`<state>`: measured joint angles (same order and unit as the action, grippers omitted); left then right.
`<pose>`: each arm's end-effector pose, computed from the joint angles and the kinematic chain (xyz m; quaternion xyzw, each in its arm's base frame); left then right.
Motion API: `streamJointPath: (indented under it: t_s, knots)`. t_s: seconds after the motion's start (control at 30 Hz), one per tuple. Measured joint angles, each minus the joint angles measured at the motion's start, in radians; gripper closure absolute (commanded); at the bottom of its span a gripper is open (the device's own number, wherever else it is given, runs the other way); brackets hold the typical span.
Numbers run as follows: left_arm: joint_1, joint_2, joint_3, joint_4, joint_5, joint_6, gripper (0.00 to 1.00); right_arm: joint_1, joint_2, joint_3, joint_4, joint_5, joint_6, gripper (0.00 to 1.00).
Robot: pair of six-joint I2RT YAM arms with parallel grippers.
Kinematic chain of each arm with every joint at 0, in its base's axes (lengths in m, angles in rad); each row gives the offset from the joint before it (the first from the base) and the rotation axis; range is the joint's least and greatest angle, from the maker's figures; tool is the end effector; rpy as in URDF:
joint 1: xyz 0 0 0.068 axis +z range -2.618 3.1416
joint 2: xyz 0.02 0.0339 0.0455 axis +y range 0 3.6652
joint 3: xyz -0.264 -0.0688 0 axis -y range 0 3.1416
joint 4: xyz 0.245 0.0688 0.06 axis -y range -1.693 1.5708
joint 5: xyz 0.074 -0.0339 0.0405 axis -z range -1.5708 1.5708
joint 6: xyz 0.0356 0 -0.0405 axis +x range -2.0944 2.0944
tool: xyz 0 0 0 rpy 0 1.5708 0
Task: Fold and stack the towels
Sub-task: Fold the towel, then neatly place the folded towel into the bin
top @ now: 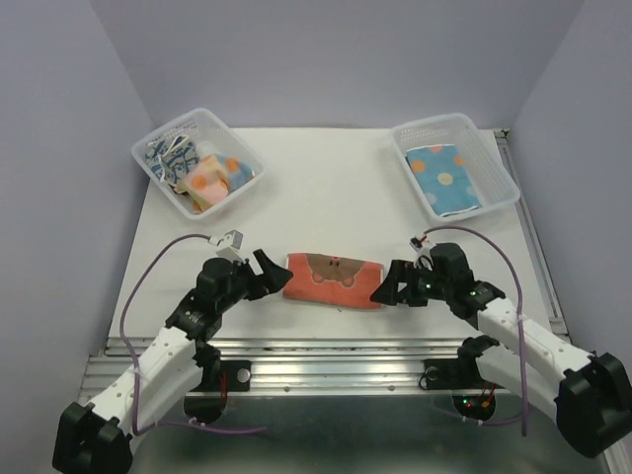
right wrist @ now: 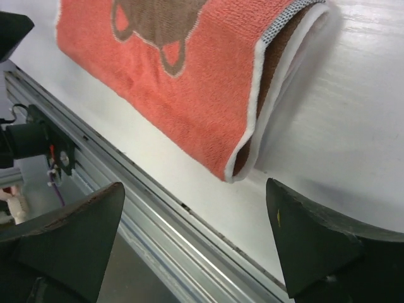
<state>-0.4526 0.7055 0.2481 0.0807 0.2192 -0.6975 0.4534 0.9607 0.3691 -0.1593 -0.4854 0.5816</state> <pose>0.1463 -0.0798 0.1903 -0.0394 0.8234 -0.3798 0.4198 0.1570 0.0950 0.1711 -0.0386 0.8946 0.3829 0.2272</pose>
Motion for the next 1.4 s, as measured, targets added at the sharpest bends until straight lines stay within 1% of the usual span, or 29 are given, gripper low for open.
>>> streamJointPath:
  t_s: [0.07, 0.13, 0.23, 0.3, 0.43, 0.5, 0.6, 0.67, 0.7, 0.8, 0.87, 0.9, 1.1, 1.17, 1.2, 1.23, 1.3, 1.33, 1.4]
  knots:
    - [-0.005, -0.085, -0.008, -0.020, -0.021, -0.028, 0.01, 0.000, -0.080, 0.000, -0.045, 0.000, 0.001, 0.00]
    - [-0.005, -0.126, -0.009, -0.032, -0.041, -0.043, 0.01, 0.000, -0.132, 0.000, -0.061, 0.011, 0.005, 0.00]
    - [-0.005, -0.119, -0.006, -0.035, -0.076, -0.049, 0.01, 0.000, -0.144, 0.004, -0.076, 0.049, 0.011, 0.00]
    - [-0.005, -0.086, -0.002, -0.043, -0.095, -0.048, 0.01, 0.000, -0.103, 0.027, -0.103, 0.095, 0.010, 0.00]
    - [-0.005, 0.059, 0.045, -0.061, -0.136, -0.037, 0.01, 0.003, 0.056, 0.109, -0.119, 0.185, 0.010, 0.00]
    - [-0.006, 0.107, 0.067, -0.066, -0.154, -0.027, 0.01, 0.017, 0.106, 0.137, -0.117, 0.222, 0.011, 0.00]
    - [-0.005, 0.123, 0.083, -0.065, -0.174, -0.016, 0.01, 0.060, 0.182, 0.174, -0.116, 0.275, 0.013, 0.00]
    - [-0.005, 0.121, 0.086, -0.063, -0.188, -0.011, 0.01, 0.100, 0.251, 0.200, -0.109, 0.324, 0.018, 0.03]
    - [-0.006, 0.119, 0.086, -0.063, -0.198, -0.010, 0.01, 0.112, 0.271, 0.206, -0.108, 0.340, 0.020, 0.06]
    - [-0.005, 0.101, 0.086, -0.064, -0.213, -0.007, 0.01, 0.148, 0.330, 0.224, -0.105, 0.407, 0.038, 0.12]
    - [-0.005, 0.084, 0.086, -0.064, -0.220, -0.007, 0.01, 0.164, 0.348, 0.237, -0.096, 0.447, 0.048, 0.18]
    - [-0.006, 0.074, 0.086, -0.064, -0.222, -0.007, 0.01, 0.170, 0.358, 0.240, -0.090, 0.463, 0.054, 0.23]
    - [-0.005, 0.048, 0.086, -0.064, -0.232, -0.007, 0.01, 0.177, 0.388, 0.241, -0.043, 0.499, 0.086, 0.33]
    - [-0.005, 0.045, 0.086, -0.064, -0.236, -0.007, 0.01, 0.177, 0.397, 0.242, -0.027, 0.509, 0.096, 0.40]
    - [-0.005, 0.045, 0.086, -0.065, -0.241, -0.007, 0.01, 0.177, 0.405, 0.242, -0.016, 0.515, 0.100, 0.46]
    - [-0.005, 0.045, 0.086, -0.066, -0.248, -0.007, 0.01, 0.177, 0.415, 0.245, -0.007, 0.518, 0.103, 0.57]
    - [-0.005, 0.045, 0.086, -0.071, -0.257, -0.007, 0.01, 0.177, 0.435, 0.249, 0.010, 0.526, 0.109, 0.65]
    - [-0.005, 0.046, 0.086, -0.074, -0.263, -0.007, 0.01, 0.177, 0.445, 0.250, 0.016, 0.529, 0.113, 0.71]
    - [-0.005, 0.050, 0.086, -0.078, -0.270, -0.007, 0.01, 0.179, 0.459, 0.256, 0.026, 0.535, 0.117, 0.75]
